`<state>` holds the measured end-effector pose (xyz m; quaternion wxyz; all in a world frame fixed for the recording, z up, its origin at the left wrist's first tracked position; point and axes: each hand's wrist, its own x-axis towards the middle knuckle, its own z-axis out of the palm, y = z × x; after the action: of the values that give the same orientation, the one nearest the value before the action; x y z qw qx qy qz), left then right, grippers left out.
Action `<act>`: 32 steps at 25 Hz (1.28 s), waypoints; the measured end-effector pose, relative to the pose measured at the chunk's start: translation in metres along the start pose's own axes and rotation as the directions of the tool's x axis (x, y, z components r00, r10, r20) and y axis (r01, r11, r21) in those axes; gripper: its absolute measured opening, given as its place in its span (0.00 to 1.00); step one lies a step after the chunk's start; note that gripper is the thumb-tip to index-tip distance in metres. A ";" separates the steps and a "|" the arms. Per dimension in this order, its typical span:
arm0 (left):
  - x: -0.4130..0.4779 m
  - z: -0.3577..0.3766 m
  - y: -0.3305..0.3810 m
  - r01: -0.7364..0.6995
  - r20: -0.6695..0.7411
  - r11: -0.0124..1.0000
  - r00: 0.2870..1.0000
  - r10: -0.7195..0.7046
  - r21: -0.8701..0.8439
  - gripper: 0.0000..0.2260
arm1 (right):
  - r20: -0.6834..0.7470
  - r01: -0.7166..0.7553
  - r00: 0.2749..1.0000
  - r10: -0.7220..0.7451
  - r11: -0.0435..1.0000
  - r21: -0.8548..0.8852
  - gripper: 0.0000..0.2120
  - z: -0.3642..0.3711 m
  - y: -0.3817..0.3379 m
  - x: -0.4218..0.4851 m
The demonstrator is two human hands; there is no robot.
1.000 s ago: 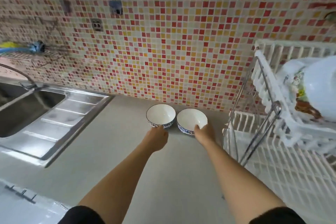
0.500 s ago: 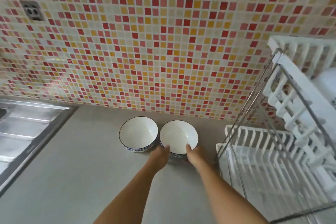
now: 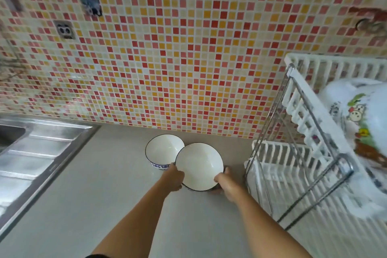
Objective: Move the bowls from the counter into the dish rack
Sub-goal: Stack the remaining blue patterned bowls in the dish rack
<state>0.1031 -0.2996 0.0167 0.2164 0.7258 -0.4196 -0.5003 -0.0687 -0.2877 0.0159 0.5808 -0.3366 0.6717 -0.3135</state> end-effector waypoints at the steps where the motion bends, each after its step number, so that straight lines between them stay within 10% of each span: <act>1: -0.018 -0.012 0.001 -0.012 -0.031 0.997 0.999 0.010 -0.074 0.18 | 0.026 0.033 0.999 -0.033 0.999 0.009 0.16 0.001 -0.004 -0.014; 6: -0.123 -0.061 -0.002 -0.190 -0.191 0.974 0.968 0.164 -0.127 0.19 | 0.196 0.207 0.959 -0.203 0.978 -0.001 0.19 0.013 -0.010 -0.098; 15: -0.271 -0.098 -0.002 -0.687 -0.561 0.716 0.645 0.518 -0.128 0.20 | 0.283 0.632 0.767 -0.576 0.753 -0.180 0.25 0.005 -0.072 -0.261; 21: -0.345 -0.093 0.056 -0.787 -0.370 0.581 0.613 0.699 -0.207 0.18 | 0.170 0.842 0.524 -0.835 0.476 -0.254 0.24 -0.047 -0.100 -0.323; 26: -0.388 -0.064 0.134 -0.844 -0.083 0.513 0.529 0.845 -0.157 0.44 | -0.040 0.950 0.187 -0.982 0.191 -0.248 0.22 -0.125 -0.103 -0.352; 32: -0.422 0.022 0.221 -0.877 0.174 0.470 0.481 0.859 0.103 0.36 | -0.047 0.829 -0.111 -0.993 -0.066 -0.555 0.25 -0.266 -0.117 -0.355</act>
<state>-0.0657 -0.0715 0.3995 0.3537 0.4030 -0.7824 -0.3166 -0.2865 -0.0571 0.3471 -0.0636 -0.7225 0.3832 -0.5719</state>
